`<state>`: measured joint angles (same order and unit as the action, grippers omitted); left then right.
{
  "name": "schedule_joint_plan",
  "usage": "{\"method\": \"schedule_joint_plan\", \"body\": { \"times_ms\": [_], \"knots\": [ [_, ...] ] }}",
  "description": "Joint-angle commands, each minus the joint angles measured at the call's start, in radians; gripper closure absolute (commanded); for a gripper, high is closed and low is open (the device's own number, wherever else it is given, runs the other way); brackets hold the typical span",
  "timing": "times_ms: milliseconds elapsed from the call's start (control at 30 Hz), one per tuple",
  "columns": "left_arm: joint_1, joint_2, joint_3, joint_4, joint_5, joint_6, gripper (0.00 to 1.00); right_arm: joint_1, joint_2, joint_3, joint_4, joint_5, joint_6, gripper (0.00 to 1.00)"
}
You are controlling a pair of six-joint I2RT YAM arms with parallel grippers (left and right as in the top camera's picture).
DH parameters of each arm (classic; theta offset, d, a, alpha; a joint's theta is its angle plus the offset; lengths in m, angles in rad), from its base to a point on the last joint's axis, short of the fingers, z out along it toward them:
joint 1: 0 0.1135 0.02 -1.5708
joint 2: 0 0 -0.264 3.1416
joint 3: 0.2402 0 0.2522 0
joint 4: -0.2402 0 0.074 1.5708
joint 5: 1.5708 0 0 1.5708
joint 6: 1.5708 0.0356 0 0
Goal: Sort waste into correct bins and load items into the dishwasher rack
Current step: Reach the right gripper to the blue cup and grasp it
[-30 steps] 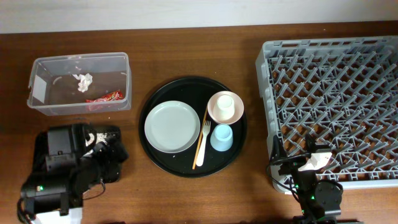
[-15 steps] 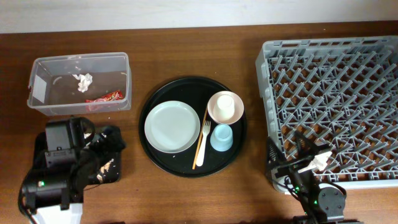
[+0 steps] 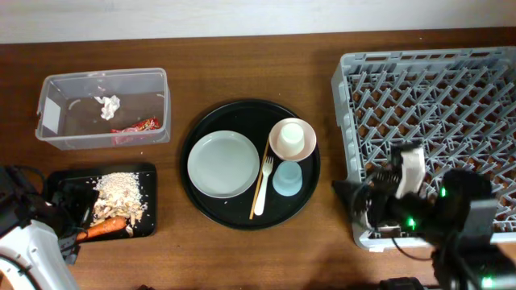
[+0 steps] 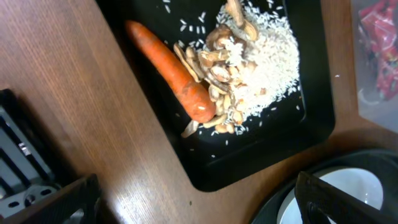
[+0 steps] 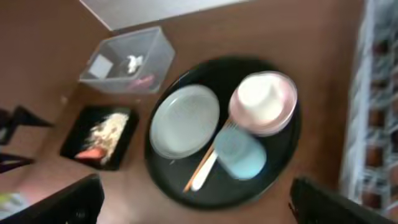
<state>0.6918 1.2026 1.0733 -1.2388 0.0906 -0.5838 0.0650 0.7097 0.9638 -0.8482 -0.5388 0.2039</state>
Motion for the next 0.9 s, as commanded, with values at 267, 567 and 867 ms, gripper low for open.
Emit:
{"method": "schedule_joint_plan", "body": {
  "times_ms": [267, 567, 867],
  "knots": [
    [0.003, -0.002, 0.008, 0.0, -0.001, 0.013, 0.01, 0.602, 0.784, 0.314, -0.006, 0.591, 0.154, 0.01],
    [0.003, -0.002, 0.008, 0.0, -0.001, 0.013, 0.01, 0.592, 0.869, 0.302, 0.022, 0.701, 0.19, 0.01],
    [0.003, -0.002, 0.008, 0.0, -0.001, 0.013, 0.01, 0.554, 0.981, 0.298, -0.08, 0.682, 0.311, 0.01]
  ]
}}
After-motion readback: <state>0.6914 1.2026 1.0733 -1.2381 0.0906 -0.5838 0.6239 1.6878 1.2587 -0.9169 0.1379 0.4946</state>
